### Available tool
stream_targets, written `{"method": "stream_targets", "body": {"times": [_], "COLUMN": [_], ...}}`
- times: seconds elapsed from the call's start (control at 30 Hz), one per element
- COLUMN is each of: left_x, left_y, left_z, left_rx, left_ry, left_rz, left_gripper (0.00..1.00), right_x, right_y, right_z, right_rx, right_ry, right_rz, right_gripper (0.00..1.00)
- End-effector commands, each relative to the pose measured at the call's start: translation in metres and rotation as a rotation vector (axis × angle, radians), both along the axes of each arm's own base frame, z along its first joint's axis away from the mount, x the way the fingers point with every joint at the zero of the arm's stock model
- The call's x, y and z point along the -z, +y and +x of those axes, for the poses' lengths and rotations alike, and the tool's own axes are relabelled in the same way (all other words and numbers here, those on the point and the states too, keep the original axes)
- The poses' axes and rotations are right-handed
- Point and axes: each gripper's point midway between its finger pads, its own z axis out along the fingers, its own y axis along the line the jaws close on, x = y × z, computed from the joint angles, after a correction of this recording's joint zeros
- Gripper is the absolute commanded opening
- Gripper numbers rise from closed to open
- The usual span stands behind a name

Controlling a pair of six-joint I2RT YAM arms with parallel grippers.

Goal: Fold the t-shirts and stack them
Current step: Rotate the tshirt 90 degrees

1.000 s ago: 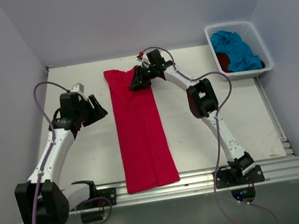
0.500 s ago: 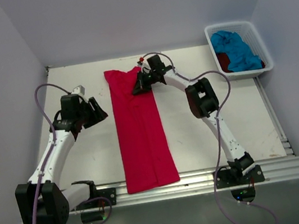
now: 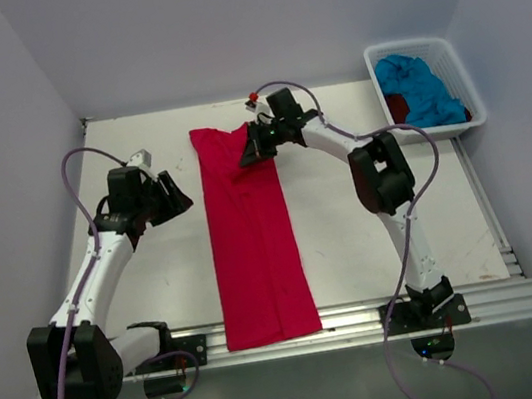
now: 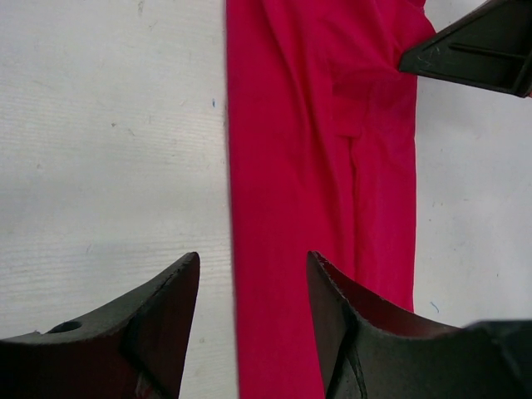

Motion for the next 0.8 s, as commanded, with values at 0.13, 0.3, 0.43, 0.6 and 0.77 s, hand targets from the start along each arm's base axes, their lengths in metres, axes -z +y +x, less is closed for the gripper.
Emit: {"method": "stream_targets", "body": {"times": [0.13, 0.3, 0.43, 0.6, 0.77], "left_x": [0.000, -0.001, -0.004, -0.014, -0.029], "left_y": [-0.004, -0.004, -0.005, -0.008, -0.016], "left_z": [0.006, 0.008, 0.010, 0.017, 0.029], "left_rx": [0.008, 0.005, 0.008, 0.020, 0.039], "left_ry": [-0.023, -0.023, -0.029, -0.049, -0.076], "left_rz": [-0.010, -0.011, -0.015, -0.022, -0.041], "left_gripper": [0.58, 0.57, 0.57, 0.57, 0.56], "right_x": [-0.031, -0.033, -0.042, -0.065, -0.059], "right_y": [-0.012, -0.019, -0.026, -0.036, -0.047], "right_z": [-0.002, -0.013, -0.020, -0.005, 0.036], "right_rx": [0.074, 0.104, 0.151, 0.238, 0.338], "right_ry": [-0.158, -0.191, -0.239, -0.309, -0.307], "right_rz": [-0.121, -0.263, -0.349, -0.393, -0.471], "right_gripper": [0.00, 0.01, 0.29, 0.51, 0.50]}}
